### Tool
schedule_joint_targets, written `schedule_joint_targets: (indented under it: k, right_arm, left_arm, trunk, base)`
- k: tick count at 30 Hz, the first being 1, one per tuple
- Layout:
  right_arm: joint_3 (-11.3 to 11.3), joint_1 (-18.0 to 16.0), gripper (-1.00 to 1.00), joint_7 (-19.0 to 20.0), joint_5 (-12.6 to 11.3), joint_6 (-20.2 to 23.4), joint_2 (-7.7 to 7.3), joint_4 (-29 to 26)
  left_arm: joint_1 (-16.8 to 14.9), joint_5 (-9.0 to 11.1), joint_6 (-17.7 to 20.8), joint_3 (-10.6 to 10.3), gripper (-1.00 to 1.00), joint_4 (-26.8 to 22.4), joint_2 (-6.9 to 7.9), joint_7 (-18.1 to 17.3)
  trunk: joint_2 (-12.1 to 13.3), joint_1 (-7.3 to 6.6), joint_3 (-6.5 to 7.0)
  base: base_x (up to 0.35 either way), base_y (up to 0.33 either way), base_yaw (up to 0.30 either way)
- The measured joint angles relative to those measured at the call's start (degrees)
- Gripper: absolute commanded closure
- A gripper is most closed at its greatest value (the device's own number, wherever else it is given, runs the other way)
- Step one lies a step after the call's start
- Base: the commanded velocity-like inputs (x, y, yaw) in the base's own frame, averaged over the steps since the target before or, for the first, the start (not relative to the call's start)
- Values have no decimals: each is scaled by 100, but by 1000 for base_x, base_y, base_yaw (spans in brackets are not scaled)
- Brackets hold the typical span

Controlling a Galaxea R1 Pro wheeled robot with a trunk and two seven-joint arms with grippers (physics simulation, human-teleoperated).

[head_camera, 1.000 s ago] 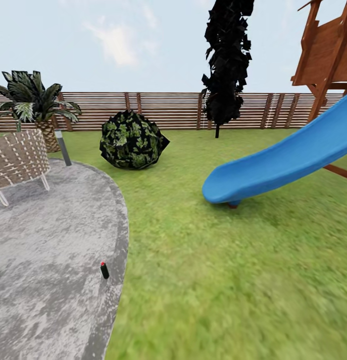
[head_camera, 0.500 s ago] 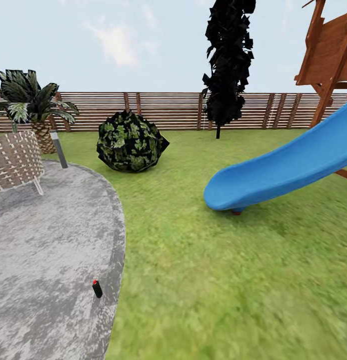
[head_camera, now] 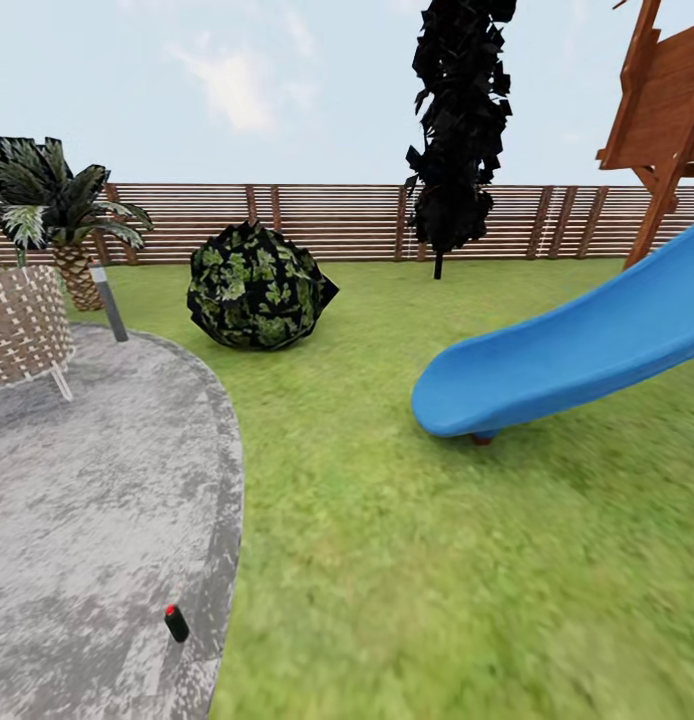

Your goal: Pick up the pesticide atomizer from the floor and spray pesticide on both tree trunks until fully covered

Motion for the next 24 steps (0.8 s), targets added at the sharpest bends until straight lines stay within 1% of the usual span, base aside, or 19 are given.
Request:
schedule_joint_targets:
  k: [19, 24]
  right_arm:
    - [0, 0, -100, -1, 0, 0, 0, 0]
    - [0, 0, -100, -1, 0, 0, 0, 0]
  left_arm:
    - [0, -7, -5, -11, -100, 0, -2, -5]
    - [0, -8, -7, -14, -100, -1, -2, -3]
  trunk:
    - [0, 0, 0]
    - [0, 3, 0]
  base:
    - [339, 0, 0]
    - [96, 0, 0]
